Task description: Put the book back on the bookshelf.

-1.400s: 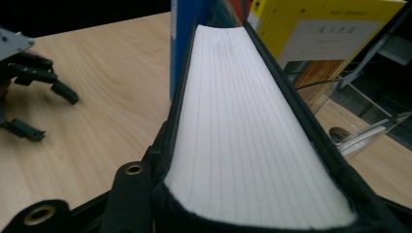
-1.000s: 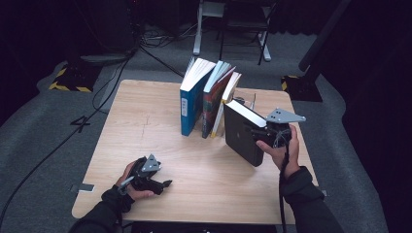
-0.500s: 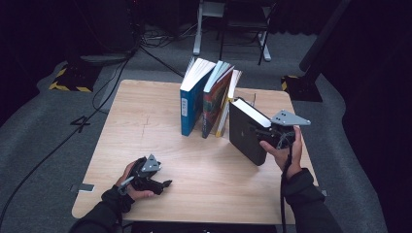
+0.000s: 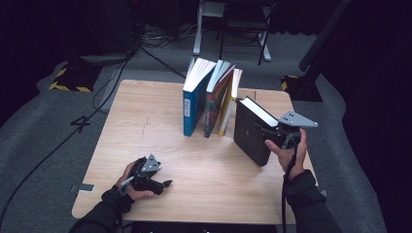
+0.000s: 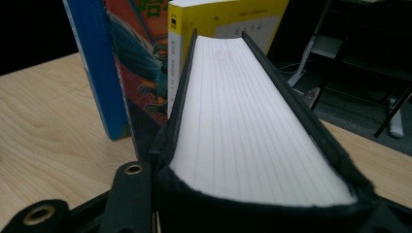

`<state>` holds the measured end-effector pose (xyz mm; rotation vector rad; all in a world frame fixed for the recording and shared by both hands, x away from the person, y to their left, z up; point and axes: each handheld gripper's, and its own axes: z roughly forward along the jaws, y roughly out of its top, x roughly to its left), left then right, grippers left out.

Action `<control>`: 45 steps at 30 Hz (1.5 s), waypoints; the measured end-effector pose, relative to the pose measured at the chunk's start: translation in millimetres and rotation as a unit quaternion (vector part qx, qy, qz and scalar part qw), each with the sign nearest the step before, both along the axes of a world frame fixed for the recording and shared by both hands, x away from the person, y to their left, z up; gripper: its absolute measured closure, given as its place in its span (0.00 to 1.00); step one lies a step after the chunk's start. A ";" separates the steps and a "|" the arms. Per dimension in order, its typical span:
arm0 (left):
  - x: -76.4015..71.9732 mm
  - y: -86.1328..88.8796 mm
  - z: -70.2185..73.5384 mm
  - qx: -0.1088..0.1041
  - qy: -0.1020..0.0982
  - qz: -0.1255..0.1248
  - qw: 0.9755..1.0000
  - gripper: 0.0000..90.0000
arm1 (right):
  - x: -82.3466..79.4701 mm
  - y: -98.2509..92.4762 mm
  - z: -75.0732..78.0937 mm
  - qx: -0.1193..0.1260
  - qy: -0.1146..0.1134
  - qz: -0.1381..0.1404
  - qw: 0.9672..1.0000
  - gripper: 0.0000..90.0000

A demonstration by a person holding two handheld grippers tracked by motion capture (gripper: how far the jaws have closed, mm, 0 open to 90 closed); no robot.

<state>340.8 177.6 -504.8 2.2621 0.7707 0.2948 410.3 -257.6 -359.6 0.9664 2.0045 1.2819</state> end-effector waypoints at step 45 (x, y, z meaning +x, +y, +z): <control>-1.3 -0.2 0.2 0.002 -0.001 -0.008 1.000 0.21 | 64.2 22.6 -4.2 0.065 -0.014 -0.083 0.994 0.59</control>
